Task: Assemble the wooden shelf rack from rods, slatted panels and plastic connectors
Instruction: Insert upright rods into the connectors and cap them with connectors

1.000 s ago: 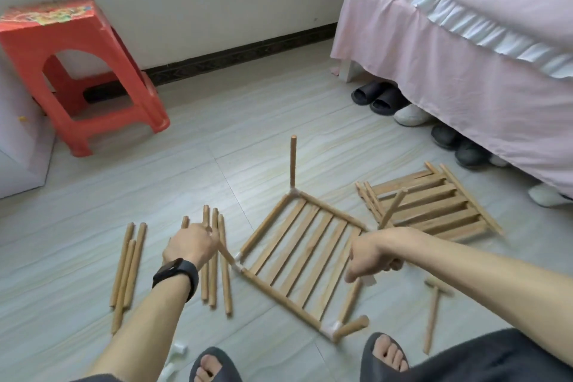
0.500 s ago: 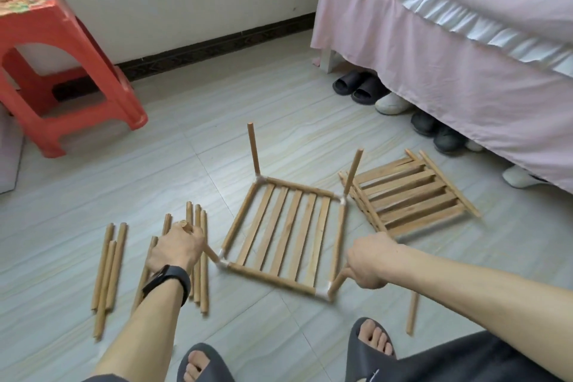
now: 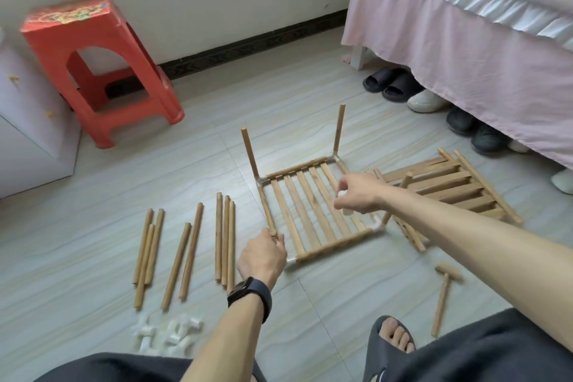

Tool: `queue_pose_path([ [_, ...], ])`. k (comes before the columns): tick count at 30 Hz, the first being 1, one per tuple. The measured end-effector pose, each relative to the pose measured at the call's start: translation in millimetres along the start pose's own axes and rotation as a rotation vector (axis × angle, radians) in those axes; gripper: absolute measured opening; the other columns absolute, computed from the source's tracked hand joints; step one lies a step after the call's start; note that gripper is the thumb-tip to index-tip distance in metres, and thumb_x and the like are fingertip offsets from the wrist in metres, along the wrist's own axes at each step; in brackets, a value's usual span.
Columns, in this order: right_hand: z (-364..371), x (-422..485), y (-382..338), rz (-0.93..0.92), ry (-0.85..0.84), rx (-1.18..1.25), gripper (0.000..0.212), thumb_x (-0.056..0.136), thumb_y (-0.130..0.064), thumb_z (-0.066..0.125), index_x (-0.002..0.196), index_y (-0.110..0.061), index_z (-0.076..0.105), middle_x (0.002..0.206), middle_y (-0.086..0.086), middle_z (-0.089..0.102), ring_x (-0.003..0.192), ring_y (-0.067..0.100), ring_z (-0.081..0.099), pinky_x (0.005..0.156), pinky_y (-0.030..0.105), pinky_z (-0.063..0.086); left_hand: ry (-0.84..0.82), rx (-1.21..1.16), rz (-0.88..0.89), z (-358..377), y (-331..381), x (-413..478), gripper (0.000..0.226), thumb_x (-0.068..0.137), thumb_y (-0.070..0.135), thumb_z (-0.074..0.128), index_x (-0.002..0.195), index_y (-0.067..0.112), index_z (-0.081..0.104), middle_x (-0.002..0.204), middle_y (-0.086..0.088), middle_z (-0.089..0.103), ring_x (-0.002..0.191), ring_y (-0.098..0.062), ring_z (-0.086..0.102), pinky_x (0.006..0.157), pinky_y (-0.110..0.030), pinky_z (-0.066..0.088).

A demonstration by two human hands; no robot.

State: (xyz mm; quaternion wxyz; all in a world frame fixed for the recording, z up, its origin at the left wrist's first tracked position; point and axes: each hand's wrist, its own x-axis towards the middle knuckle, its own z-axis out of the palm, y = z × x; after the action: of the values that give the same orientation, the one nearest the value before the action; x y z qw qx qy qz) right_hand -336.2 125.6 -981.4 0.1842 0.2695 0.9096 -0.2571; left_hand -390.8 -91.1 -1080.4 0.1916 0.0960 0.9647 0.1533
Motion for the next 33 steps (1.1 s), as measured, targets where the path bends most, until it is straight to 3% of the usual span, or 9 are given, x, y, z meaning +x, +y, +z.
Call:
queue_pose_path([
  [8,27,-35,-31,-0.149,-0.206,0.150,0.033,0.088,-0.032,0.077,0.118,-0.018,0.071,0.102,-0.002,0.069,0.073,0.006,0.062,0.058,0.017,0.046,-0.128,-0.434,0.182,36,2,-29,0.032,0.100,0.057,0.045,0.118,0.037,0.062,0.105,0.004,0.071,0.090,-0.014,0.063,0.072,-0.031,0.051],
  [13,46,-39,-14,-0.203,-0.197,0.034,0.034,0.090,-0.034,0.076,0.121,-0.025,0.063,0.137,0.002,0.057,0.122,0.016,0.056,0.095,0.027,0.045,-0.111,-0.794,0.113,47,3,-36,0.031,0.098,0.048,0.057,0.125,0.034,0.064,0.079,0.006,0.073,0.077,0.002,0.065,0.066,-0.015,0.046],
  [16,52,-36,-6,-0.158,-0.139,0.056,0.037,0.084,-0.036,0.081,0.108,-0.028,0.054,0.116,-0.003,0.058,0.095,0.008,0.056,0.071,0.023,0.043,-0.151,-0.905,0.127,39,3,-37,0.022,0.098,0.042,0.059,0.120,0.039,0.064,0.077,0.015,0.074,0.074,0.007,0.064,0.062,-0.008,0.043],
  [18,53,-34,-5,-0.126,-0.125,0.151,0.033,0.082,-0.033,0.083,0.105,-0.029,0.059,0.114,-0.003,0.061,0.090,0.007,0.060,0.068,0.022,0.046,-0.179,-0.937,0.140,33,-2,-38,0.022,0.098,0.042,0.060,0.120,0.040,0.065,0.080,0.016,0.075,0.080,0.003,0.065,0.072,-0.014,0.048],
  [21,52,-31,-6,-0.127,-0.114,0.203,0.032,0.086,-0.028,0.081,0.115,-0.027,0.068,0.136,0.003,0.060,0.119,0.015,0.059,0.090,0.028,0.050,-0.225,-1.034,0.129,25,-9,-40,0.028,0.099,0.046,0.058,0.122,0.036,0.067,0.085,0.014,0.076,0.097,-0.007,0.066,0.089,-0.028,0.052],
  [23,52,-29,-8,-0.139,-0.137,0.223,0.039,0.090,-0.026,0.076,0.128,-0.024,0.066,0.145,0.004,0.055,0.126,0.015,0.054,0.087,0.022,0.048,-0.257,-1.072,0.109,21,-11,-42,0.028,0.099,0.046,0.057,0.123,0.034,0.068,0.087,0.013,0.077,0.102,-0.010,0.065,0.092,-0.033,0.051],
  [27,58,-25,-14,-0.134,-0.175,0.253,0.051,0.090,-0.021,0.076,0.137,-0.019,0.056,0.140,0.009,0.057,0.119,0.017,0.060,0.092,0.024,0.049,-0.297,-1.141,0.070,11,-12,-45,0.027,0.099,0.045,0.058,0.120,0.031,0.069,0.091,0.012,0.077,0.087,-0.007,0.064,0.069,-0.023,0.047],
  [30,64,-21,-18,-0.141,-0.143,0.227,0.045,0.086,-0.025,0.079,0.126,-0.020,0.060,0.121,0.002,0.064,0.104,0.014,0.064,0.091,0.030,0.053,-0.308,-1.140,0.059,6,-13,-45,0.027,0.096,0.048,0.062,0.114,0.031,0.072,0.092,0.012,0.077,0.079,-0.005,0.060,0.061,-0.018,0.043],
  [33,68,-17,-21,-0.176,-0.110,0.231,0.031,0.084,-0.031,0.081,0.112,-0.032,0.068,0.118,-0.006,0.060,0.116,0.011,0.059,0.097,0.030,0.047,-0.345,-1.162,0.060,5,-15,-44,0.029,0.097,0.048,0.062,0.115,0.028,0.073,0.093,0.010,0.078,0.065,0.002,0.060,0.054,-0.014,0.042],
])
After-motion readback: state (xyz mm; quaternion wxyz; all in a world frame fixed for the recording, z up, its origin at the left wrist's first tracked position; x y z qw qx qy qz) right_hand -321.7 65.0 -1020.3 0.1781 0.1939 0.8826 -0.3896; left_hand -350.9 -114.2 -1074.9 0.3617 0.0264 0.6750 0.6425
